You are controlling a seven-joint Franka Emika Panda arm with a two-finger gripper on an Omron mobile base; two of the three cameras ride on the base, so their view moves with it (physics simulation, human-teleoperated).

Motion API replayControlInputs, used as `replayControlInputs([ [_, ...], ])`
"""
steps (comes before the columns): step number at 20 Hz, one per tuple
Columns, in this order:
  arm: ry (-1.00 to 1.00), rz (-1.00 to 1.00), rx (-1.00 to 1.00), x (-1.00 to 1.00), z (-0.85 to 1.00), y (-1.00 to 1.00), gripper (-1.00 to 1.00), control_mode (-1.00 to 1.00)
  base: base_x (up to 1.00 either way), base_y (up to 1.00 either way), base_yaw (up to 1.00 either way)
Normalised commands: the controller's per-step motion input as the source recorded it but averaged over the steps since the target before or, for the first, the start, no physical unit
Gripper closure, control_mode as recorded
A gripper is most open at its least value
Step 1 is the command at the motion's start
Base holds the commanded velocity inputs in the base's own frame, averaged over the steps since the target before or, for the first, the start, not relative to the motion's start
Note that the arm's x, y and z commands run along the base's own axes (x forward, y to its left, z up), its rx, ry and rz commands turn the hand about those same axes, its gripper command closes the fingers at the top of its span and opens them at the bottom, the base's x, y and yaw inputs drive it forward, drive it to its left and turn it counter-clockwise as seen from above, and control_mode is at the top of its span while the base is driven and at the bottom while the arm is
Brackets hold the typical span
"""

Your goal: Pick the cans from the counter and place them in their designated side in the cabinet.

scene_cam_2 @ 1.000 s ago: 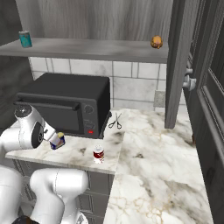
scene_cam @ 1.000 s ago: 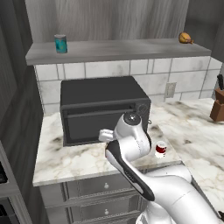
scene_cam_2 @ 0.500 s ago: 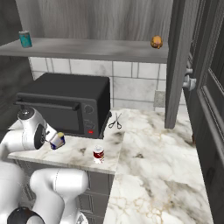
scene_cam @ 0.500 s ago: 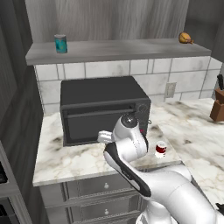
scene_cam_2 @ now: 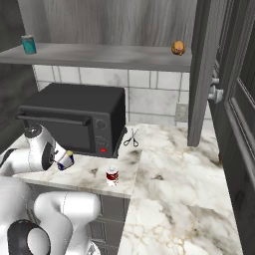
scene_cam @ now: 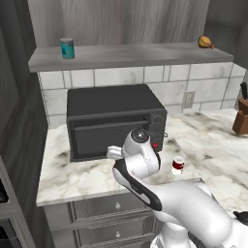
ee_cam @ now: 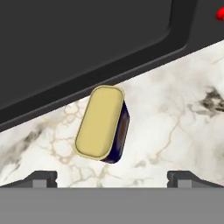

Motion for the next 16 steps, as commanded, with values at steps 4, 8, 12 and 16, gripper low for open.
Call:
replayControlInputs([
  [4, 0.01, -0.01, 0.00, 0.13, -0.15, 0.02, -1.00, -1.00, 0.00, 0.00, 0.00],
  [8, 0.01, -0.01, 0.00, 0.12, -0.15, 0.03, -1.00, -1.00, 0.00, 0.00, 0.00],
  [12, 0.01, -0.01, 0.00, 0.11, -0.15, 0.02, -1.00, -1.00, 0.00, 0.00, 0.00],
  [16, 0.01, -0.01, 0.00, 0.13, -0.15, 0.02, -1.00, -1.00, 0.00, 0.00, 0.00],
])
